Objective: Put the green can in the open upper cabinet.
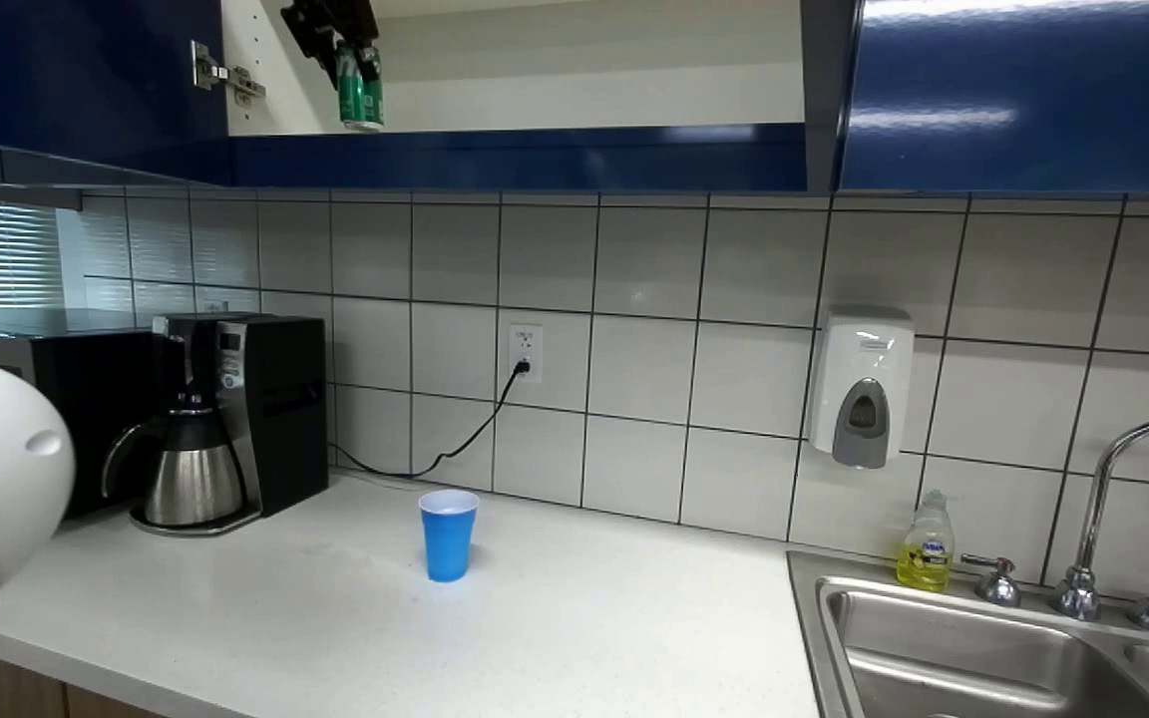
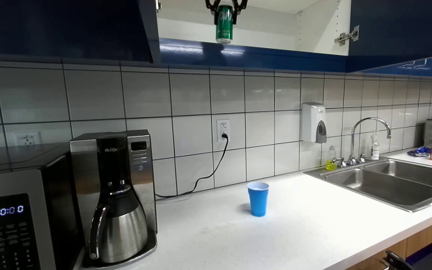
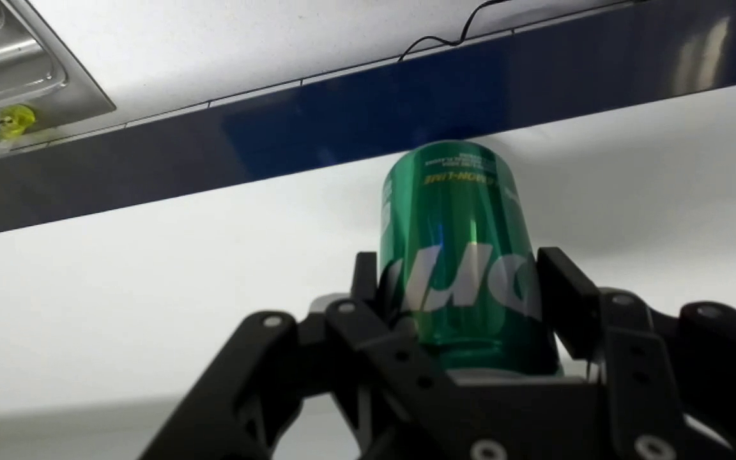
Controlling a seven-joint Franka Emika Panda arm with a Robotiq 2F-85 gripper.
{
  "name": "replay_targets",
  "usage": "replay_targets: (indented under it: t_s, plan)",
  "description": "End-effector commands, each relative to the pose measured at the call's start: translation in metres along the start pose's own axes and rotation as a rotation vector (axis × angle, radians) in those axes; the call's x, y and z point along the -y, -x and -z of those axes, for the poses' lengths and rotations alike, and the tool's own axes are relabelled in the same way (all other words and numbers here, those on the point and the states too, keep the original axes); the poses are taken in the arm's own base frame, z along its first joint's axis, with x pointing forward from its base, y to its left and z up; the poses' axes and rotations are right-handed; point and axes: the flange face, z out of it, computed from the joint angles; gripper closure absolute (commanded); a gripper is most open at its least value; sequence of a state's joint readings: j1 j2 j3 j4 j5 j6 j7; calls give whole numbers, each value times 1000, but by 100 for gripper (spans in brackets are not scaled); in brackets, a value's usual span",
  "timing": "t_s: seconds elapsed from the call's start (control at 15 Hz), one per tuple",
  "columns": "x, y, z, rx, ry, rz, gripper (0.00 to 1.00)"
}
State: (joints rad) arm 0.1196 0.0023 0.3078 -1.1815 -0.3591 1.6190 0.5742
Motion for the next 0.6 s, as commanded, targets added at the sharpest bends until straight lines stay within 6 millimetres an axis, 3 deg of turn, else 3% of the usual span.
replay_targets:
  t_s: [0.0,0.47,0.53]
  plan:
    - [-2,-13,-4,13,8,-34,62]
    - [-1,-23,-13,31,8,-44,62]
    - [0,-23,-13,32,9,-42,12]
